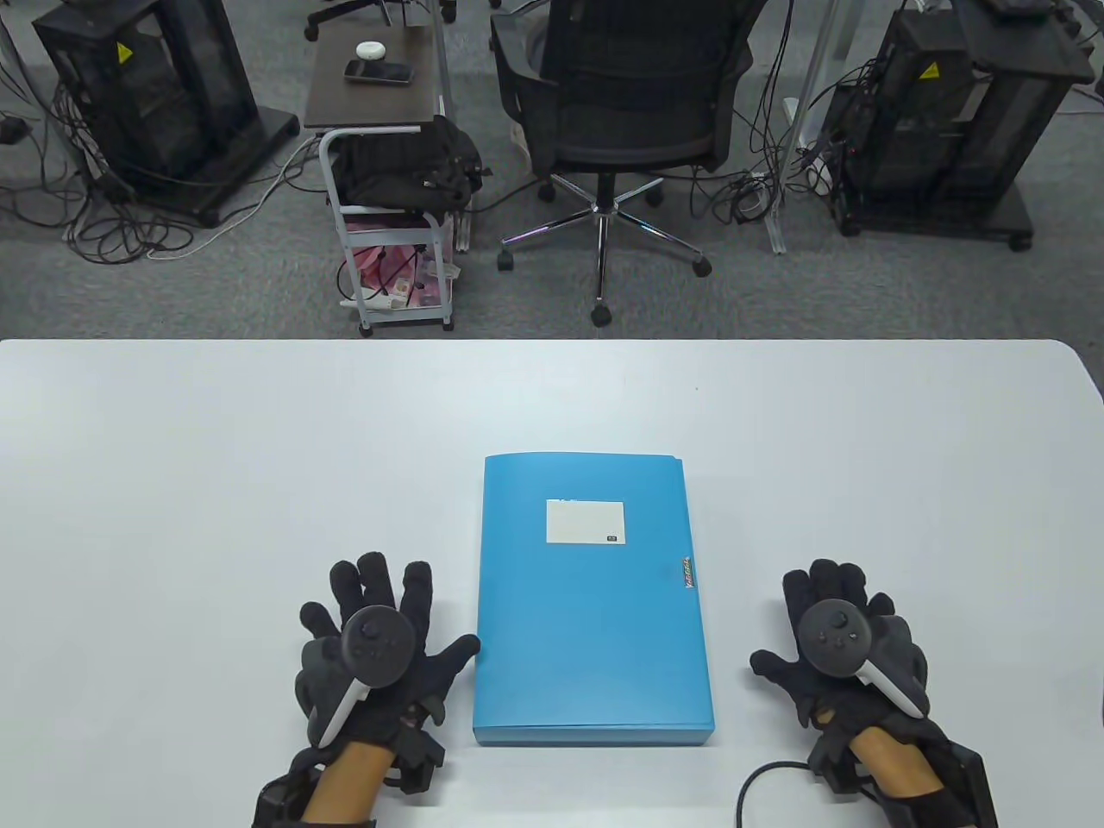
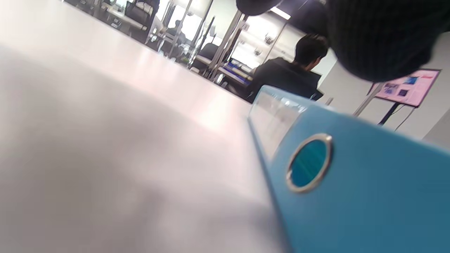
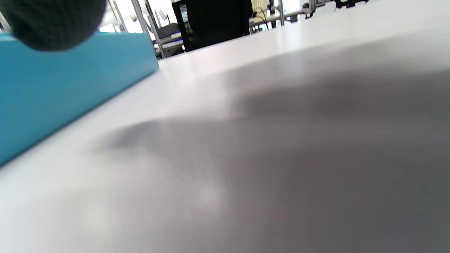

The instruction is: Insert papers into file box

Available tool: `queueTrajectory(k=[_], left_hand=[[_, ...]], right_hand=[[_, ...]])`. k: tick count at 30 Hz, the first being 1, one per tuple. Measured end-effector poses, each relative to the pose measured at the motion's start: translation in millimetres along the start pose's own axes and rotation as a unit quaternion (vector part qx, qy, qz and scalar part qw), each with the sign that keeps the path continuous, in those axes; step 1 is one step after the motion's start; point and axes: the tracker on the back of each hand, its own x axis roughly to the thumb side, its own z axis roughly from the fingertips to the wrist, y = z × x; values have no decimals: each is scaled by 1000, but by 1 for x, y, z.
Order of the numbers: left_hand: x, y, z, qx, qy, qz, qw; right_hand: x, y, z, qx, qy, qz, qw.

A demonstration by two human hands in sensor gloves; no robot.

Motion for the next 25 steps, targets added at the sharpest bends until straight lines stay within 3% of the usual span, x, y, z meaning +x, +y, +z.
queueTrajectory(k=[5, 17, 25], left_hand=[[-13, 2, -5, -9, 33, 1, 999], [-8, 3, -2, 6, 19, 2, 1000], [-9, 1, -1, -22, 27, 11, 999]], right_hand=[[-1, 5, -1, 17, 4, 5, 1000], [-5, 2, 7, -15, 15, 18, 1000], [-4, 3, 7, -12, 13, 7, 1000]])
